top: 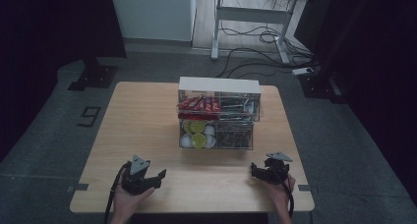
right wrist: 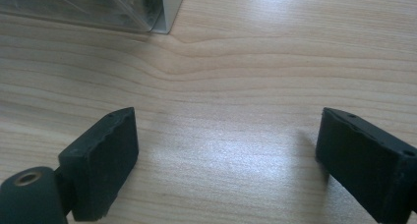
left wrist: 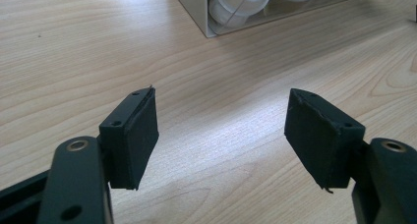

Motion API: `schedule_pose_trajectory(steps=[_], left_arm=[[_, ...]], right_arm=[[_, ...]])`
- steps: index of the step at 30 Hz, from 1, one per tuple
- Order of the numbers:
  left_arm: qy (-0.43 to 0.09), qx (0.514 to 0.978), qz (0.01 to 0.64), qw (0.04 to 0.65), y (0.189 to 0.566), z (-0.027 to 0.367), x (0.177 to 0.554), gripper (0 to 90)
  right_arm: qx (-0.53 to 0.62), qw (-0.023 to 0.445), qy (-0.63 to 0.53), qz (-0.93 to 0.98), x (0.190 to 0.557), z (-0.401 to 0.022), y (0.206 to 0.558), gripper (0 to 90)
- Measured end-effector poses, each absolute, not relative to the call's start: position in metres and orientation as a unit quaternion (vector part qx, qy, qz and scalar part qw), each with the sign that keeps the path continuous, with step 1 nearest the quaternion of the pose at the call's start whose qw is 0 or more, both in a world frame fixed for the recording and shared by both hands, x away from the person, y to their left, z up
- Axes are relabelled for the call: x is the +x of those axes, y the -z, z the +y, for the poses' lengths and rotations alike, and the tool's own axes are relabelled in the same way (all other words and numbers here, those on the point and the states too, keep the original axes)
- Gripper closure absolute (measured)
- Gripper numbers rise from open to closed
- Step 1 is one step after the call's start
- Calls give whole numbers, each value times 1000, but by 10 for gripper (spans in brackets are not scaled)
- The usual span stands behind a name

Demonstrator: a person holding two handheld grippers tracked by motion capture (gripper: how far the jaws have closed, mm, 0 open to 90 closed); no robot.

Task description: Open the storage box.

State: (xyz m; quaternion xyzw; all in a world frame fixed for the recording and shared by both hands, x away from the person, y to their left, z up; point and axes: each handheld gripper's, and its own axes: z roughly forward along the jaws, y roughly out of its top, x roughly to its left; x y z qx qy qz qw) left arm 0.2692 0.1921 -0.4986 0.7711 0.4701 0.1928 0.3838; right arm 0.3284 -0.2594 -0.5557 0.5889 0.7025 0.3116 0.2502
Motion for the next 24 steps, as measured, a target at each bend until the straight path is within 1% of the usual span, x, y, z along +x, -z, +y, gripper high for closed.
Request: schedule_pose_trajectory(steps=[1,3,11,12,17,24], left_arm=[[-193,771,470,384,499,192,269,290],[-192,770,472,384,499,194,270,290],[-187,775,465,386,498,192,268,289],[-186,775,465,385,498,192,269,288],[-185,776,466,383,498,192,269,287],[-185,776,465,383,498,188,268,281]], right_arm=[[589,250,-312,702,328,-259,556,97],[589,253,-314,700,327,-261,555,138],[586,255,-318,701,327,-264,555,184],[582,256,-322,701,326,-264,555,241],[577,256,-327,703,325,-265,555,279],[575,255,-337,701,321,-268,554,372]])
